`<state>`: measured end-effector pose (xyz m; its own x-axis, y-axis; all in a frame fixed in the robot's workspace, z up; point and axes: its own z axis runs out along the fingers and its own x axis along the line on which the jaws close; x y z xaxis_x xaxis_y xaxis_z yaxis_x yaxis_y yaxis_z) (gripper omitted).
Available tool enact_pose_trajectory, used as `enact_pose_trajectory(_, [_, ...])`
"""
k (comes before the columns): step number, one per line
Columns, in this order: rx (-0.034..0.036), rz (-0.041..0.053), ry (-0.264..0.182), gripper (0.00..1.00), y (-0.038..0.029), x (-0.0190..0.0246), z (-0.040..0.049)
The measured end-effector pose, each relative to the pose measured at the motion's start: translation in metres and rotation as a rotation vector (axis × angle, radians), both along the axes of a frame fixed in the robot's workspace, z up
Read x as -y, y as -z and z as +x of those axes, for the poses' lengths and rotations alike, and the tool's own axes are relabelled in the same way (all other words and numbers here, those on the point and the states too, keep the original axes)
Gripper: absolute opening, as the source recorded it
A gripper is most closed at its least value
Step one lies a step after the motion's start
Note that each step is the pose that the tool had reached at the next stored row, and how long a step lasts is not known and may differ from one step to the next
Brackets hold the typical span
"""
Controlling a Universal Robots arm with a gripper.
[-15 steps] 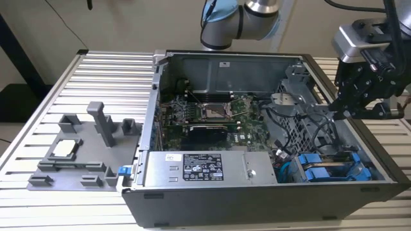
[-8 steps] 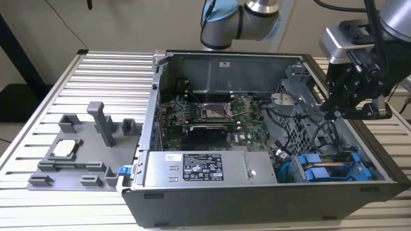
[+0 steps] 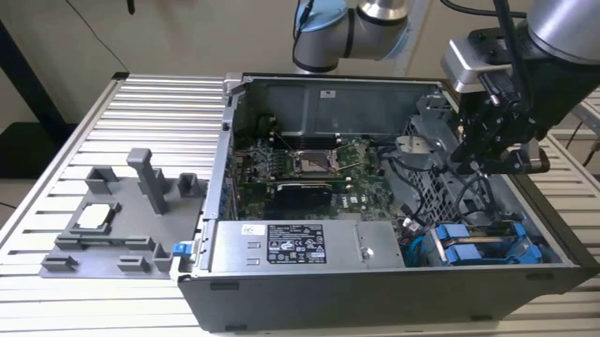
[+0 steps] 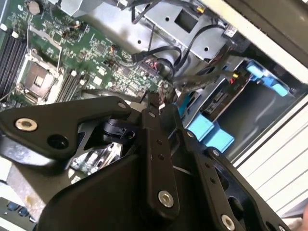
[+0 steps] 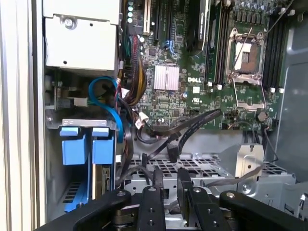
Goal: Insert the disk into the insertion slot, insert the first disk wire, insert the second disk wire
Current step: 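Insert the first disk wire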
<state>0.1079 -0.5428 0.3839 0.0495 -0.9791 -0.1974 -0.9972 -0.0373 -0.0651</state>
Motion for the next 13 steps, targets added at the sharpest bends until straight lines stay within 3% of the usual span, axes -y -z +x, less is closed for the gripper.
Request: enact_pose_trajectory(13, [0.0047, 0.0002, -0.051, 0.27, 0.0031, 0.0, -0.0234])
